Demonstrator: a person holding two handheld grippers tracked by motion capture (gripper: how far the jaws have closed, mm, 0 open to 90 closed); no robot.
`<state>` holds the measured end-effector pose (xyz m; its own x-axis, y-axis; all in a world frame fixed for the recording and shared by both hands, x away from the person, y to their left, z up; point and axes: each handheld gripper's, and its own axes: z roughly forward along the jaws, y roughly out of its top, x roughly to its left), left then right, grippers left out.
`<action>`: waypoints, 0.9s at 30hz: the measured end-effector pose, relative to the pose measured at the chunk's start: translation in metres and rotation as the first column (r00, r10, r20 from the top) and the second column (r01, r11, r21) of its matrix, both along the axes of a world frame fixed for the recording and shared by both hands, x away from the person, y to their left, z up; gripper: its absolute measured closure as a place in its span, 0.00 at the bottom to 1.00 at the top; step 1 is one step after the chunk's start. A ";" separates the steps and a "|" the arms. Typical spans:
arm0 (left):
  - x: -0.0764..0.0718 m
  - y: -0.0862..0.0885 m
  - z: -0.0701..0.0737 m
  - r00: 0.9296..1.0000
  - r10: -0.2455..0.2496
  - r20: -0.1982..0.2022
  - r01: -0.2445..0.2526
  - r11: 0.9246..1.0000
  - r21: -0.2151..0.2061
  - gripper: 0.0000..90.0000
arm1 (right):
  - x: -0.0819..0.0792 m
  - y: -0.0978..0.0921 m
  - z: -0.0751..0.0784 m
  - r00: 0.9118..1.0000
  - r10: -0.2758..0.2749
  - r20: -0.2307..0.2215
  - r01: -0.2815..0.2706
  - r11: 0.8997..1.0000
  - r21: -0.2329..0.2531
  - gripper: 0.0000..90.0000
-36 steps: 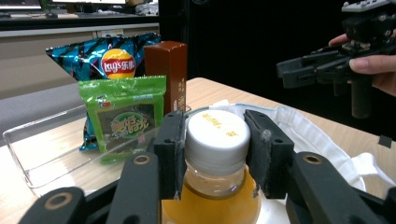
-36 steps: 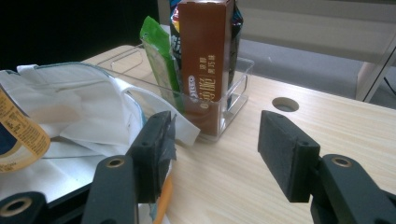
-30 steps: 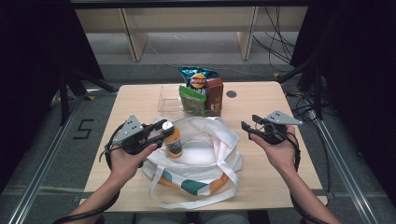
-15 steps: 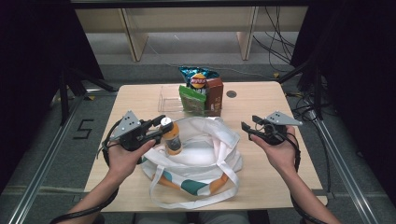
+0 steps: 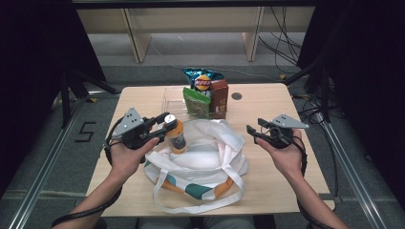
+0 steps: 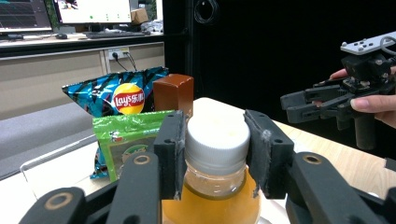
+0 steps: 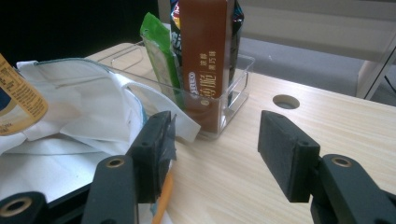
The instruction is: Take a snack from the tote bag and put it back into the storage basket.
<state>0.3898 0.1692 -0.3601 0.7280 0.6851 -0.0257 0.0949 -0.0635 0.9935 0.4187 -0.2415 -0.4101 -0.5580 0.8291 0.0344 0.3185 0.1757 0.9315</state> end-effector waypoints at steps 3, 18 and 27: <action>0.001 0.000 0.003 1.000 0.003 0.003 -0.003 1.000 -0.004 0.66 | 0.000 0.000 0.000 1.000 -0.005 -0.003 0.005 1.000 0.001 0.50; 0.008 0.001 0.016 1.000 0.012 0.021 -0.012 1.000 -0.011 0.66 | 0.000 0.001 -0.001 1.000 -0.020 0.011 0.020 1.000 0.014 0.50; 0.011 0.001 0.021 0.999 0.015 0.032 -0.015 1.000 -0.018 0.66 | 0.000 0.001 -0.001 0.999 -0.027 0.017 0.027 1.000 0.006 0.50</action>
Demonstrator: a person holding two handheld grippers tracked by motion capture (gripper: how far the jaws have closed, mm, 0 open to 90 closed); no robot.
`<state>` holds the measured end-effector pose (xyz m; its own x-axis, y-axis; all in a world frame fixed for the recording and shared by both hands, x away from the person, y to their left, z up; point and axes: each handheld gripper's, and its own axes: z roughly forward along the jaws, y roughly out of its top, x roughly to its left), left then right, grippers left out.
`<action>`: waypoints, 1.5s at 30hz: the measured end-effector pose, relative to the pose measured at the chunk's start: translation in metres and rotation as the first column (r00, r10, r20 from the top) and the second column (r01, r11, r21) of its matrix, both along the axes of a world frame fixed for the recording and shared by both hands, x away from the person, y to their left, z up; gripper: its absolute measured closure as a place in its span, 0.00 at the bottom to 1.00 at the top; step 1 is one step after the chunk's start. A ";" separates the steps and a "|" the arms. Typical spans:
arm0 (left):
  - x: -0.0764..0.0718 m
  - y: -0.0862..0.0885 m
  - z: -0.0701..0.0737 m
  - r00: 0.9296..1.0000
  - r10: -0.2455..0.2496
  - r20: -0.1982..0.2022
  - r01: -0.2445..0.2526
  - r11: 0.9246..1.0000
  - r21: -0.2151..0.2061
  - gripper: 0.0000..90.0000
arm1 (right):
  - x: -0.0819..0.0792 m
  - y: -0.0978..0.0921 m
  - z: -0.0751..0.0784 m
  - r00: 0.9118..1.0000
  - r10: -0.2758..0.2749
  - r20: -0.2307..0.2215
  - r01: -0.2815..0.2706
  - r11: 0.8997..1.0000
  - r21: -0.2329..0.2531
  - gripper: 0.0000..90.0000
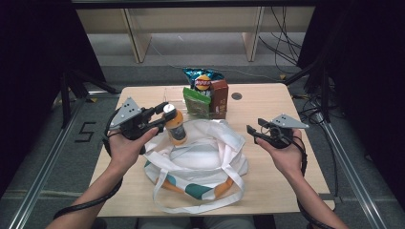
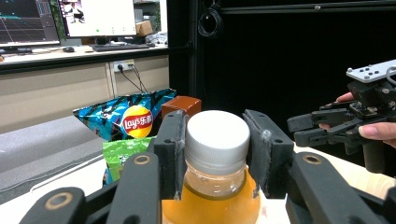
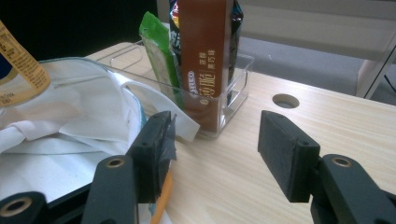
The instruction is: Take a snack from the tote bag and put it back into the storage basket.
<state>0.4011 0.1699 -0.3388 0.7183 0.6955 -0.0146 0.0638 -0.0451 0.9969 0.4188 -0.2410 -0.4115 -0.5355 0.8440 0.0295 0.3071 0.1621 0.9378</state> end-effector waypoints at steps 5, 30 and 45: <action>0.002 0.001 0.004 1.000 0.003 0.003 -0.003 1.000 -0.001 0.66 | 0.001 -0.001 0.000 1.000 0.008 -0.010 -0.008 1.000 -0.005 0.50; 0.011 0.000 0.013 1.000 0.014 0.014 -0.014 1.000 -0.010 0.66 | 0.000 -0.002 0.001 1.000 0.013 -0.022 -0.013 1.000 0.001 0.50; 0.017 0.001 0.019 0.999 0.030 0.029 -0.030 0.999 -0.015 0.66 | 0.001 -0.001 -0.001 1.000 -0.004 -0.002 0.004 1.000 -0.005 0.50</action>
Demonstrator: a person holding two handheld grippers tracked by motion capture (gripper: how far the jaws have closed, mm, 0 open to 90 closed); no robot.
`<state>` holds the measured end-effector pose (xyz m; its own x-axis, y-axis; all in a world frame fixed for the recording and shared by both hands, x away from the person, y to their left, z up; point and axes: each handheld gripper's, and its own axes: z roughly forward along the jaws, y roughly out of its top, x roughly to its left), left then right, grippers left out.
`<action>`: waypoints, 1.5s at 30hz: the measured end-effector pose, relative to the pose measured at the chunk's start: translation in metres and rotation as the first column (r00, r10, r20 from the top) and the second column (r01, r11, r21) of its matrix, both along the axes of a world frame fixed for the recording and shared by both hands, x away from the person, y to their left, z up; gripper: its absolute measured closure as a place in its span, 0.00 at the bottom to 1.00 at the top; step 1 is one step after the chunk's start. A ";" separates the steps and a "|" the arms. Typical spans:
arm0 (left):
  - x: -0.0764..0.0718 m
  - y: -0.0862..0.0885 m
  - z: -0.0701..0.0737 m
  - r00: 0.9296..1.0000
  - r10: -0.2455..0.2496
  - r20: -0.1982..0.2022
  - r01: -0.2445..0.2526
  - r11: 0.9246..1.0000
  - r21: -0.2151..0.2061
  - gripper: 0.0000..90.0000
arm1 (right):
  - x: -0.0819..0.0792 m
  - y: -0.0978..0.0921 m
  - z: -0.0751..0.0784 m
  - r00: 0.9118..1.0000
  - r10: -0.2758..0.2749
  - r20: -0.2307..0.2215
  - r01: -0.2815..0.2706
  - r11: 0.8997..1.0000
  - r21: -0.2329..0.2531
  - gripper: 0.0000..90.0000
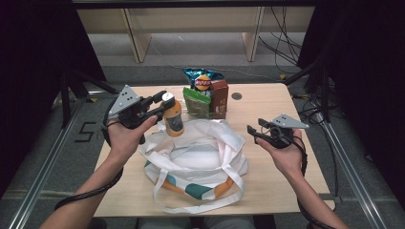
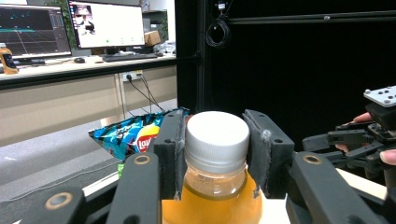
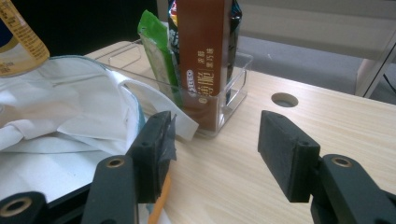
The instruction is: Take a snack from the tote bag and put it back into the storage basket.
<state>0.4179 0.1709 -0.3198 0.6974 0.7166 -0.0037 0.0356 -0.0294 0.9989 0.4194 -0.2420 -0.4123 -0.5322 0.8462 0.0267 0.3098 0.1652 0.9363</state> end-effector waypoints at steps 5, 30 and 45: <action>0.003 0.001 0.001 1.000 0.007 0.002 -0.007 1.000 0.004 0.66 | -0.002 0.001 0.001 0.999 0.006 -0.033 -0.006 1.000 0.009 0.50; 0.020 0.003 0.006 1.000 0.025 0.013 -0.025 1.000 -0.002 0.66 | 0.000 0.000 0.000 0.999 0.034 -0.028 -0.034 0.999 0.006 0.50; 0.030 0.006 0.005 0.999 0.038 0.014 -0.038 0.999 0.002 0.66 | -0.001 0.002 0.000 0.999 0.019 -0.035 -0.019 1.000 0.003 0.50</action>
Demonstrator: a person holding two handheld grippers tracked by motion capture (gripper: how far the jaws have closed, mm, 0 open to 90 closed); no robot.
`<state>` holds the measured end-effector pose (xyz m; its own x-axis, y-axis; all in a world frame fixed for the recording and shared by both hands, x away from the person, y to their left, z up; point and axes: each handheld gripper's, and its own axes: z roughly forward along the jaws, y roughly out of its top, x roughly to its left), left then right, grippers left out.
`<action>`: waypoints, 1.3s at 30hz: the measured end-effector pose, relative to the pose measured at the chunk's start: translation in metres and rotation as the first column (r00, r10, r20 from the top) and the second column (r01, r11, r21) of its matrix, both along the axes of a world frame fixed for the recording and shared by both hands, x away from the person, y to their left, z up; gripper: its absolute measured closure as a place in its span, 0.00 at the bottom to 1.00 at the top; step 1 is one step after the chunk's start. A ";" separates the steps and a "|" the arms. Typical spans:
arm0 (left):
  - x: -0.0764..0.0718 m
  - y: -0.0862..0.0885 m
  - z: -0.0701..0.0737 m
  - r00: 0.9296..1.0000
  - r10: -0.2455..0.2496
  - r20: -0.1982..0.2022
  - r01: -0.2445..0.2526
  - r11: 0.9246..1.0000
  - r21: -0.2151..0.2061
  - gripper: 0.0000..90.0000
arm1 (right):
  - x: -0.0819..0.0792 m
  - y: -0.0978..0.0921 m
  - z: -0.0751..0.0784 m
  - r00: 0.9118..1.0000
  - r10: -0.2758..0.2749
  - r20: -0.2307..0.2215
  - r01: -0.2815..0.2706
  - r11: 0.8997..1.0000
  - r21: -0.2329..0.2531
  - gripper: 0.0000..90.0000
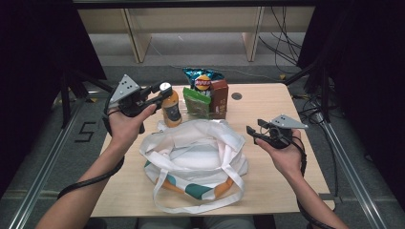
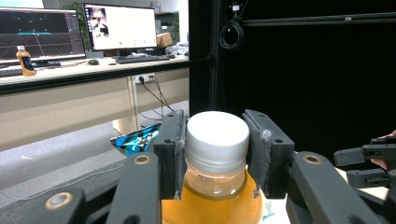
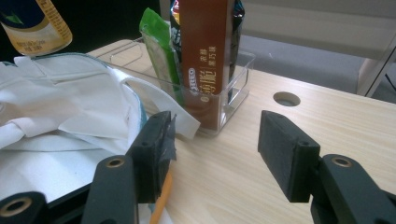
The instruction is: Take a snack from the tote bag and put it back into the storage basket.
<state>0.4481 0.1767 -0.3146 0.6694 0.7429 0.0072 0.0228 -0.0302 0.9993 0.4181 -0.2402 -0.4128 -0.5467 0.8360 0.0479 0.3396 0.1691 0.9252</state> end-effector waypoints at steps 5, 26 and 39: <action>0.002 0.000 0.000 1.000 0.004 0.001 -0.004 1.000 -0.001 0.66 | 0.000 0.000 0.000 1.000 0.004 -0.001 -0.004 1.000 -0.002 0.50; 0.013 0.000 0.001 1.000 0.022 0.003 -0.022 1.000 0.004 0.66 | 0.000 0.000 0.000 1.000 0.004 0.000 -0.004 1.000 -0.004 0.50; 0.022 -0.002 0.002 1.000 0.022 0.005 -0.022 1.000 0.013 0.66 | 0.000 0.001 -0.001 1.000 0.001 0.002 -0.001 1.000 -0.001 0.50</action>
